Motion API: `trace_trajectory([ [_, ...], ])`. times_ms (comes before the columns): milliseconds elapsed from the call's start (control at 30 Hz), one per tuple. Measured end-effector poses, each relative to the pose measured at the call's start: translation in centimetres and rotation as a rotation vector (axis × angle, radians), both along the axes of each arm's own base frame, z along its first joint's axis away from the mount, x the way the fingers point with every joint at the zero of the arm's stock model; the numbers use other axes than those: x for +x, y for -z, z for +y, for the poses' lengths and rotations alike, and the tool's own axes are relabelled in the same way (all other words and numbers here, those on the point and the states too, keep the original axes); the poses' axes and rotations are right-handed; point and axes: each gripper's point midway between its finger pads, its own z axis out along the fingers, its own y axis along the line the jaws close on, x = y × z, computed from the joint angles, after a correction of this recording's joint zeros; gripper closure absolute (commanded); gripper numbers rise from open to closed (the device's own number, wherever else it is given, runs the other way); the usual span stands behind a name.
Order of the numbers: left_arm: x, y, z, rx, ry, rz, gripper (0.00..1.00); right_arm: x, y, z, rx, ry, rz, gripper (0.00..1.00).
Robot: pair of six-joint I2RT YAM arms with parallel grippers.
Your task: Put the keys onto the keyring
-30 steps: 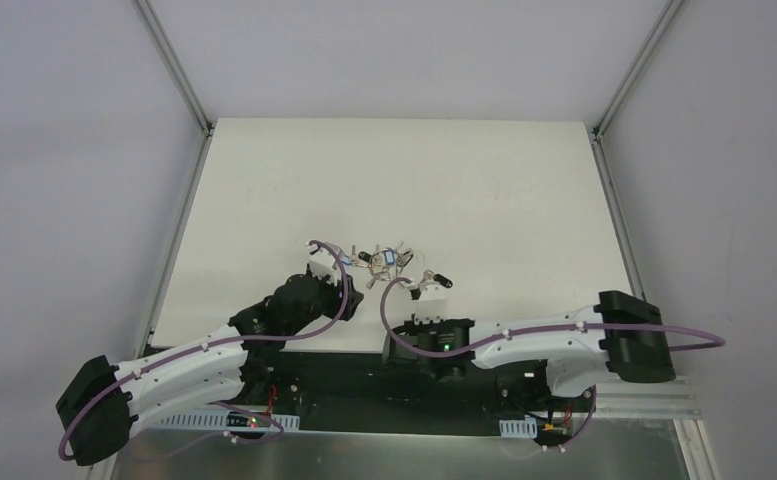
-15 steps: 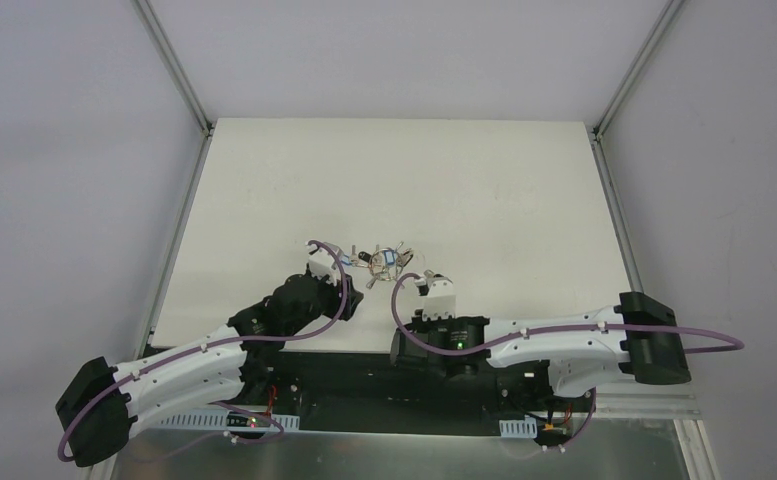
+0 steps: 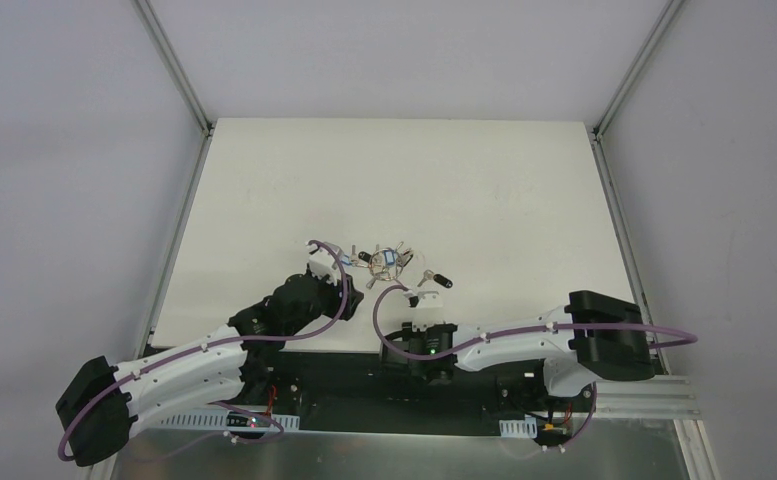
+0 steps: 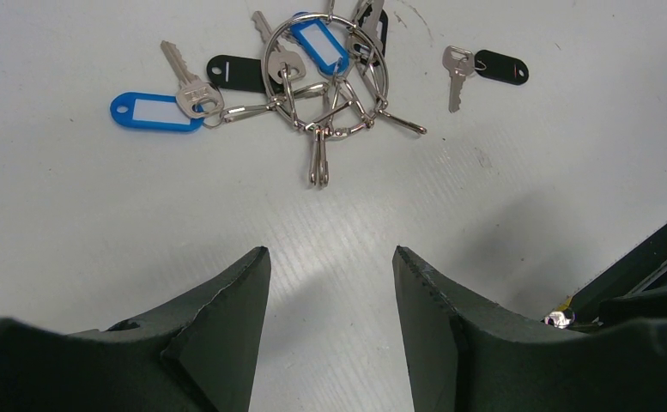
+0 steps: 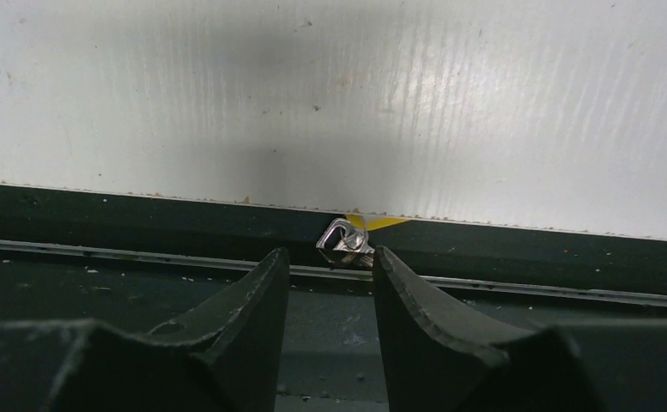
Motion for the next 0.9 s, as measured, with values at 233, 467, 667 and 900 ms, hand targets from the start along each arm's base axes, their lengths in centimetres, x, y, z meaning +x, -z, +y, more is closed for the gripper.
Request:
trace_trajectory([
  [233, 0.0, 0.2, -0.2, 0.0, 0.006, 0.005, 0.46, -0.7, 1.1, 0.6, 0.02, 0.045, 0.044, 0.58],
  [467, 0.0, 0.0, -0.3, -0.005, 0.007, 0.001, 0.46, -0.7, 1.8, 0.2, 0.004, 0.1, 0.049, 0.58],
  [667, 0.1, 0.1, -0.3, -0.003, 0.007, 0.003, 0.46, -0.6, 2.9, -1.6, -0.017, 0.14, 0.045, 0.58],
  [900, 0.0, 0.9, -0.3, 0.019, 0.007, 0.021, 0.46, -0.3, 3.3, -1.6, 0.003, 0.151, 0.045, 0.66],
])
